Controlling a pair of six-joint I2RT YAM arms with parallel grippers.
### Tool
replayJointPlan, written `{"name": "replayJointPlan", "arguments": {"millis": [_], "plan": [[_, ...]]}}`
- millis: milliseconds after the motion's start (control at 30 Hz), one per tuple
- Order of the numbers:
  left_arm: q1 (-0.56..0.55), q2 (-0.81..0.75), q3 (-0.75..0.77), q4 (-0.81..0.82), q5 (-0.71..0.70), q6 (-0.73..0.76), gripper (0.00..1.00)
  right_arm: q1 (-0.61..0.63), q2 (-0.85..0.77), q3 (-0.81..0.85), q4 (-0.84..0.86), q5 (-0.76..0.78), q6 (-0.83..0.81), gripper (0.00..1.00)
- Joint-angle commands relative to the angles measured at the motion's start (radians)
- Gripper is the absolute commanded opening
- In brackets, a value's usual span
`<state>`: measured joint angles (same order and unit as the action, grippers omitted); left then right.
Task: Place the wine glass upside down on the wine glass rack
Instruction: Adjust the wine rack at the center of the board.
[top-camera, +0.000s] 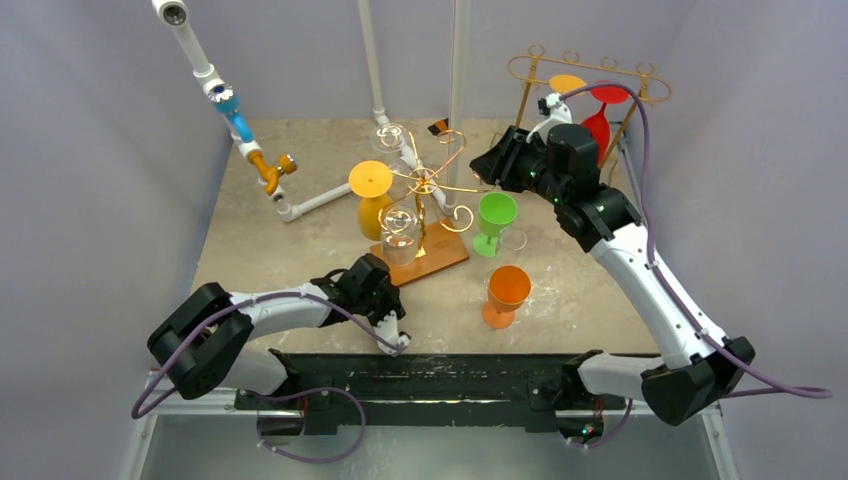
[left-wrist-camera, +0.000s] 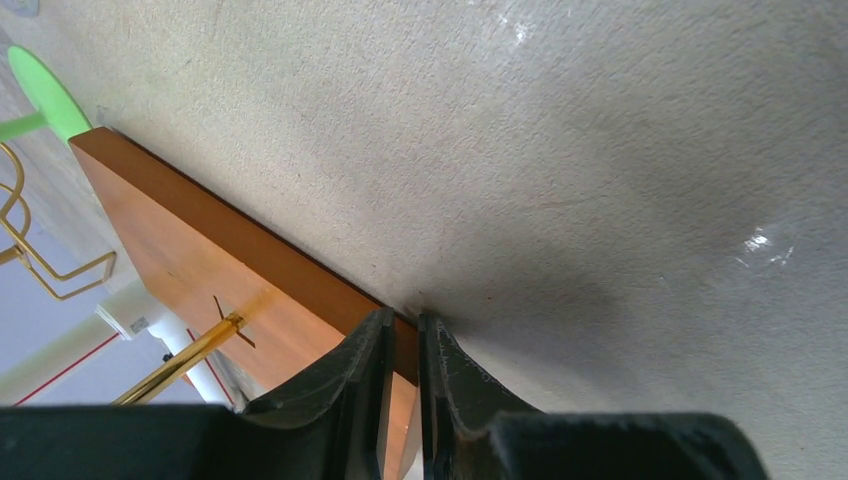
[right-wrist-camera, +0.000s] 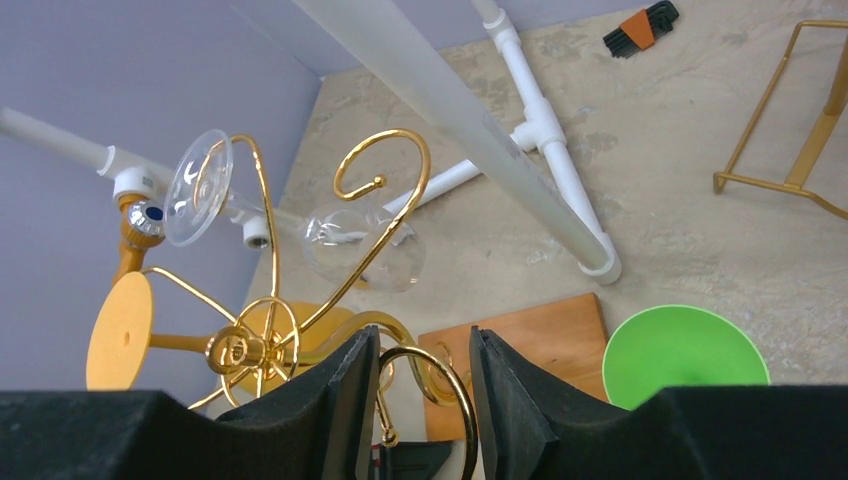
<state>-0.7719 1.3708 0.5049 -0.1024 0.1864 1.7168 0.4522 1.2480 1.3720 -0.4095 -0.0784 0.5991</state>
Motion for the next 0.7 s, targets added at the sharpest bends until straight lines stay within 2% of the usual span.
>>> {"name": "replayJointPlan", "arguments": {"millis": [0,233,667], "plan": [[0.028,0.001,0.021,-0.072,-0.08,0.014,0.19,-0.001,-0.043,-0.047,-0.06,-0.032,-0.007,0.45],[0.04,-0.007,0.036,-0.116,-0.081,0.009,0.18,-0.001,-0.049,-0.054,-0.087,-0.06,-0.004,0.45],[0.068,-0.015,0.058,-0.128,-0.1,-0.03,0.19,-0.001,0.029,0.04,-0.12,-0.092,0.036,0.54]]}}
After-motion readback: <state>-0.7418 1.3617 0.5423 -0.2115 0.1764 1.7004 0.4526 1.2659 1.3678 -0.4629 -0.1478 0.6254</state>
